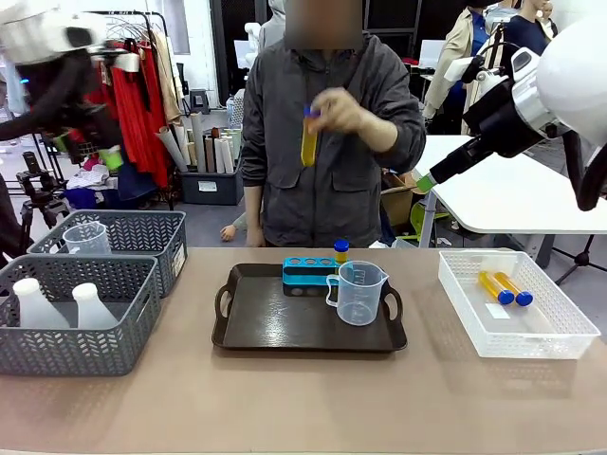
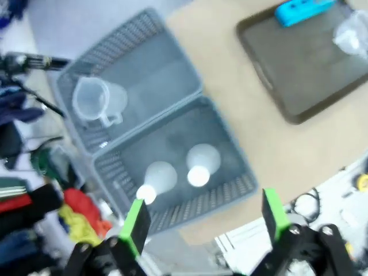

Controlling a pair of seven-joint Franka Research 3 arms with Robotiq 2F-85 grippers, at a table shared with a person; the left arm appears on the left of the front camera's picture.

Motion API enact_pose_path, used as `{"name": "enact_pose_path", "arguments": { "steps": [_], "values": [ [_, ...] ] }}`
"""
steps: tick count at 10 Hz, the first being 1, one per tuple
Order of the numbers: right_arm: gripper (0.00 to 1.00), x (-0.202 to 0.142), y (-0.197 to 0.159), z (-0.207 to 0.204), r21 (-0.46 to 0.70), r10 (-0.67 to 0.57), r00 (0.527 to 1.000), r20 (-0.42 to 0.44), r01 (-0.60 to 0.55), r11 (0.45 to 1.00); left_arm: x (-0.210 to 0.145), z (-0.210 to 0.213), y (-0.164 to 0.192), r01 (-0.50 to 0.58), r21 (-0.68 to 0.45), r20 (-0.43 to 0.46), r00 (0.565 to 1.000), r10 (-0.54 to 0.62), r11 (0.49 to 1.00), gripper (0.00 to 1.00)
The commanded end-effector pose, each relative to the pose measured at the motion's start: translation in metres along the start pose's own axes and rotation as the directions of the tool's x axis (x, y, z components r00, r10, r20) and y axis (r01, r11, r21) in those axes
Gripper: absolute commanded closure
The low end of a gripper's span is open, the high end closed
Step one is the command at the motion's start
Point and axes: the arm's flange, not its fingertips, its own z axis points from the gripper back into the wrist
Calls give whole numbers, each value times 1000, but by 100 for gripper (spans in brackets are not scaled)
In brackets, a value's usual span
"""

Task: Prepare the laboratory tools.
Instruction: Pick up one Small flask and place it on the Handle tray.

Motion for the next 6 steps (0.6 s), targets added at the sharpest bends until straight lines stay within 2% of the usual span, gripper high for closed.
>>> {"name": "enact_pose_path", "arguments": {
  "steps": [1,3,6],
  "values": [
    [0,2,0,0,10,-10,1000,7,10,1000,-43,-37,24,-151,41,-5,988,151,988,0],
    [0,2,0,0,10,-10,1000,7,10,1000,-69,-58,60,-212,78,-43,976,215,974,0],
    [0,2,0,0,10,-10,1000,7,10,1000,-79,-93,97,-251,74,-44,966,255,965,0]
  ]
}}
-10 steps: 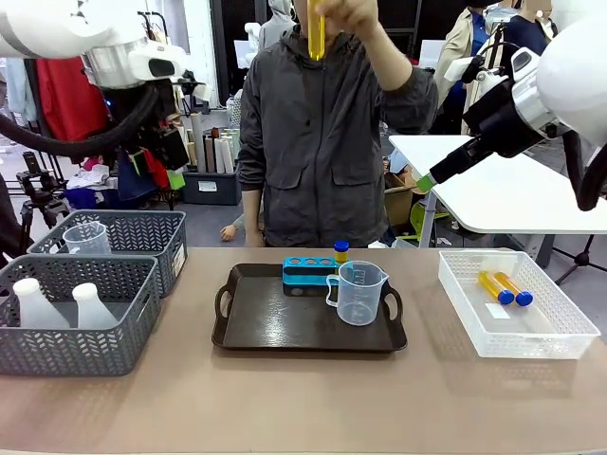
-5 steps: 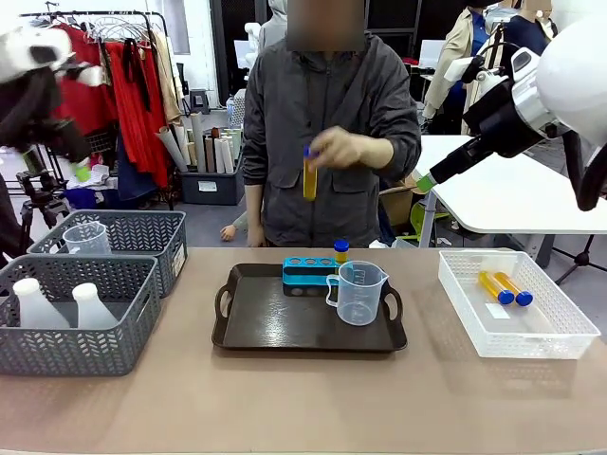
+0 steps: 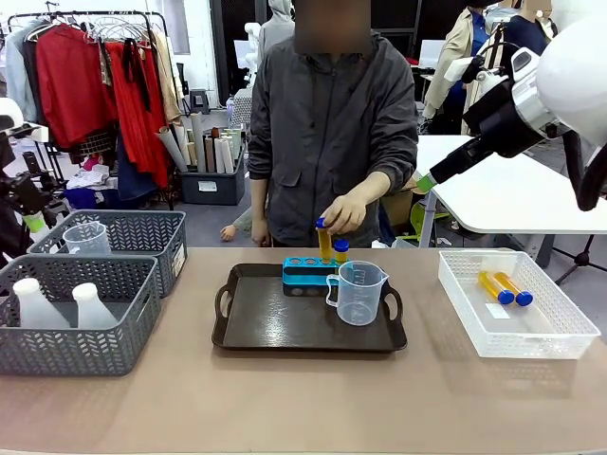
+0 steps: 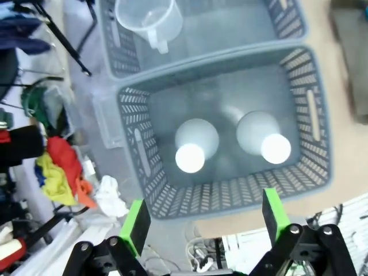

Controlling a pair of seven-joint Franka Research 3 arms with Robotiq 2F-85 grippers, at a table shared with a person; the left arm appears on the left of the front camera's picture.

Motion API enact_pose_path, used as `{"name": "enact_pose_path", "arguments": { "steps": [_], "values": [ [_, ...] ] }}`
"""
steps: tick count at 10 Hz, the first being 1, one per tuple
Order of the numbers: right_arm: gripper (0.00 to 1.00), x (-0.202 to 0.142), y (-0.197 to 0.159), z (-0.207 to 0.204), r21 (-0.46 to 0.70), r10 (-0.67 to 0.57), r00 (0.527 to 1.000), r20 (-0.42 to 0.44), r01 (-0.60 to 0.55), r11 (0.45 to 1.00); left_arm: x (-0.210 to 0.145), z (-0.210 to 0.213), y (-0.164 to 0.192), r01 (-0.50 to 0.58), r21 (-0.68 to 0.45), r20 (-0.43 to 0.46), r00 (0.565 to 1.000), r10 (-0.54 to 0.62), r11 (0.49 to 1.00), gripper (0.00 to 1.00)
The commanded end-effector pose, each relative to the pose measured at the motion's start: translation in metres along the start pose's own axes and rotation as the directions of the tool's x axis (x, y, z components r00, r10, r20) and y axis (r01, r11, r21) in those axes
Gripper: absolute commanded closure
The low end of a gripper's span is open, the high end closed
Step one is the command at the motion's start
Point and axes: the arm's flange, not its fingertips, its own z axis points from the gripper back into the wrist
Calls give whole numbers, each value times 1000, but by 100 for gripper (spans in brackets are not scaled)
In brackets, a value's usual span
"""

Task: Prepare the laboratory tools.
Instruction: Pick up one Small flask and place it on the Handle tray.

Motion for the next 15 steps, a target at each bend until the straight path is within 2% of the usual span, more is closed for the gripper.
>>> {"name": "enact_pose_path", "arguments": {
  "steps": [1,2,3,7,9,13,15],
  "values": [
    [0,2,0,0,11,-10,1000,7,10,1000,7,-20,10,-17,-14,-1,1000,17,1000,0],
    [0,2,0,0,11,-10,1000,7,10,1000,10,-24,6,-17,-34,-27,1000,16,999,0],
    [0,2,0,0,11,-10,1000,7,10,1000,3,-11,6,-11,-3,-7,1000,11,1000,0],
    [0,2,0,0,11,-10,1000,7,10,1000,5,-17,7,-12,-7,-13,1000,12,1000,0],
    [0,2,0,0,11,-10,1000,7,10,1000,23,-46,13,-78,-58,-94,993,72,995,0],
    [0,2,0,0,11,-10,1000,7,10,1000,33,-96,21,-172,-15,-113,979,169,985,0],
    [0,2,0,0,11,-10,1000,7,10,1000,27,-110,24,-182,-12,-99,979,180,983,0]
  ]
}}
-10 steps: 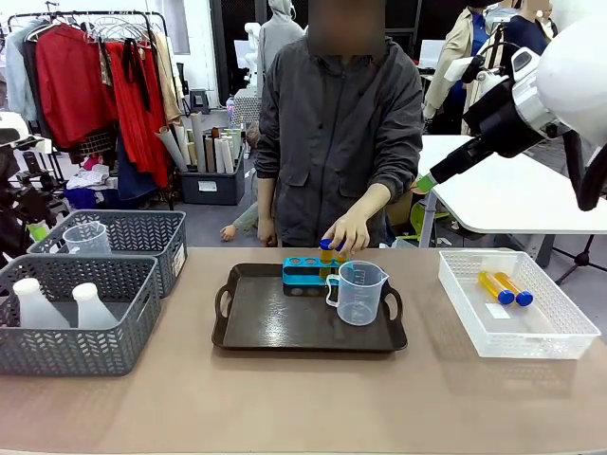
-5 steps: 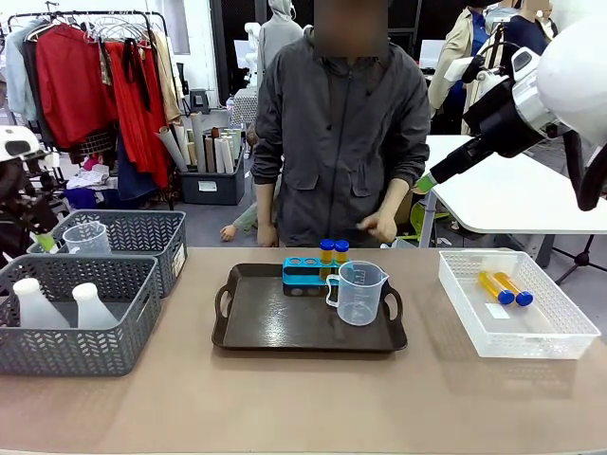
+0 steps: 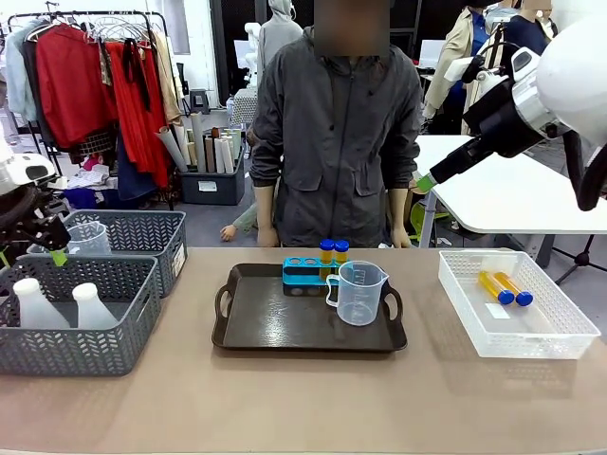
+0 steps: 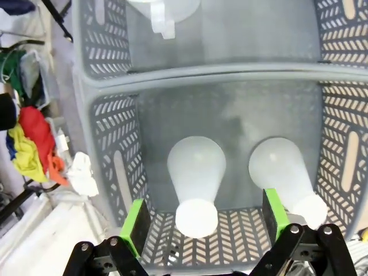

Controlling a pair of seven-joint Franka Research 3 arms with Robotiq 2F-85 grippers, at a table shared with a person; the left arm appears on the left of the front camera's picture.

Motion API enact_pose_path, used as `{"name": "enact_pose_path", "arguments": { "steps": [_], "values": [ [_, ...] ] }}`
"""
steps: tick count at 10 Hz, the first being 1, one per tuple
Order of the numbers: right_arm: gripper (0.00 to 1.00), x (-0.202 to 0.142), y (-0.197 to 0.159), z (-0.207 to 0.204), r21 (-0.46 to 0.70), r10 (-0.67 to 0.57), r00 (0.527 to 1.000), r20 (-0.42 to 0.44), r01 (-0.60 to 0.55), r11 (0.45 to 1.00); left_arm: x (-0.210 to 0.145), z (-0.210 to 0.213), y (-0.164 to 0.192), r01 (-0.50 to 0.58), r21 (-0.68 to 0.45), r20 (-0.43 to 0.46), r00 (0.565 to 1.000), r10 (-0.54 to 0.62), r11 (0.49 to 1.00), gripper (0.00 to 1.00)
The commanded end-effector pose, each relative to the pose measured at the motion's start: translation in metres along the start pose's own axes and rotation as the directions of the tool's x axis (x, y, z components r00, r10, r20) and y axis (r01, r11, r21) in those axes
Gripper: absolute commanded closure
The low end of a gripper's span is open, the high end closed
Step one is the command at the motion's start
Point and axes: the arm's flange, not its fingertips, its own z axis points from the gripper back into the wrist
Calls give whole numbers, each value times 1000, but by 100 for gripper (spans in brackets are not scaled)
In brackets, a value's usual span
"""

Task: Prepare the laboratory tools.
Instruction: Pick up one Small flask and place it on the Handle tray.

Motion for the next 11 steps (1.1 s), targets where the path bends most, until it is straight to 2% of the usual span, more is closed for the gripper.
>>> {"name": "enact_pose_path", "arguments": {
  "steps": [1,5,11],
  "values": [
    [0,2,0,0,11,-10,1000,7,10,1000,-7,-6,0,-20,17,21,1000,20,1000,0],
    [0,2,0,0,11,-10,1000,7,10,1000,-23,-25,-6,-90,22,-3,996,90,996,0],
    [0,2,0,0,11,-10,1000,7,10,1000,-32,-35,-1,-115,33,-43,992,117,993,0]
  ]
}}
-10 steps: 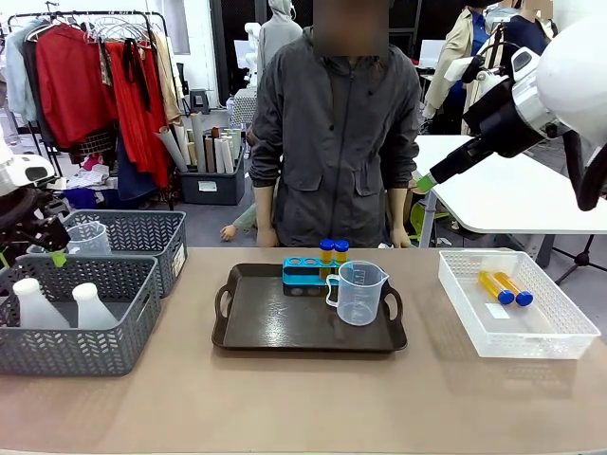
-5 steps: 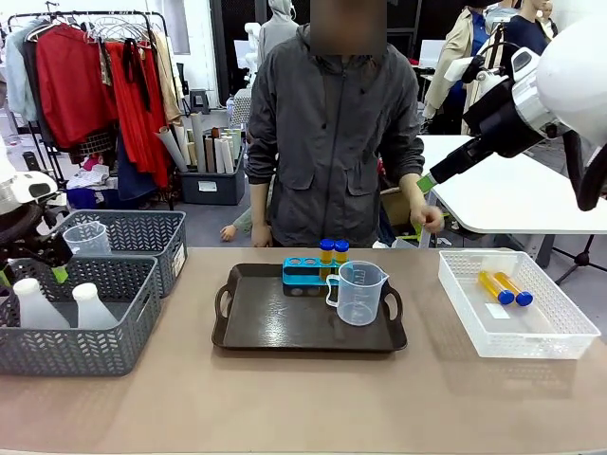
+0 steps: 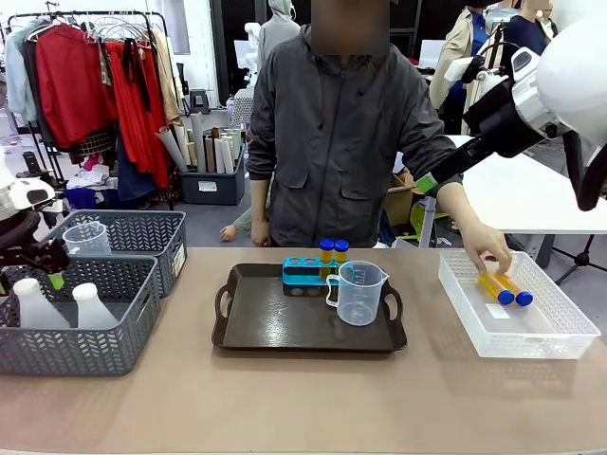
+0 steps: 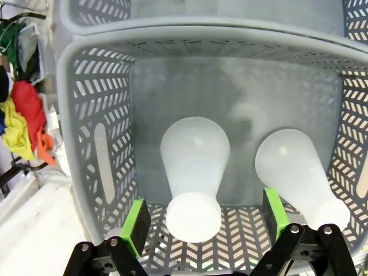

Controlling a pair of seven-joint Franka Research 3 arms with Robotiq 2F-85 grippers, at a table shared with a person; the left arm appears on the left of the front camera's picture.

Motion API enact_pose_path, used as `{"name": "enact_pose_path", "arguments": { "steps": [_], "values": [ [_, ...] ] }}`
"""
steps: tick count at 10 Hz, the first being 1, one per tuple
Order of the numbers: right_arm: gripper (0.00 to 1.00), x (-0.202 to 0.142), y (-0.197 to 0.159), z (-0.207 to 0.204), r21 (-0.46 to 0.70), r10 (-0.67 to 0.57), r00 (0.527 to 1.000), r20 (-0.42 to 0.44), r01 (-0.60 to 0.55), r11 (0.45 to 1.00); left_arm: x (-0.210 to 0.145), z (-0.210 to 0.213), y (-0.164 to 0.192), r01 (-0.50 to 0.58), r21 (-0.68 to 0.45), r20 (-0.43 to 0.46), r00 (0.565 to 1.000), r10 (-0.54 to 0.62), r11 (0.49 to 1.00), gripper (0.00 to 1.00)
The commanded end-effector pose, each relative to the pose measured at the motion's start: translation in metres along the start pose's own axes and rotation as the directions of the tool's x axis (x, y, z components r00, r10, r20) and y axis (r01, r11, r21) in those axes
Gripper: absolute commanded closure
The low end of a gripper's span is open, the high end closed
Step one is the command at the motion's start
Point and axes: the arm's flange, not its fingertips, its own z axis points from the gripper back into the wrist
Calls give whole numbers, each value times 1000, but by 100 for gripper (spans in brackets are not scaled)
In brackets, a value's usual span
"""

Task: Prepare the laboratory tools.
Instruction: Pick up one Small flask and place it on the Handle tray.

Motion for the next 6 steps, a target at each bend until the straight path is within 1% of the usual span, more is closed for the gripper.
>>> {"name": "enact_pose_path", "arguments": {
  "steps": [1,5,6],
  "values": [
    [0,2,0,0,11,-10,1000,7,10,1000,-3,-5,1,-9,24,2,1000,9,1000,16],
    [0,2,0,0,11,-10,1000,7,10,1000,-4,-6,0,-13,22,-5,1000,13,1000,93],
    [0,2,0,0,11,-10,1000,7,10,1000,-4,-6,1,-12,24,-6,1000,12,1000,100]
  ]
}}
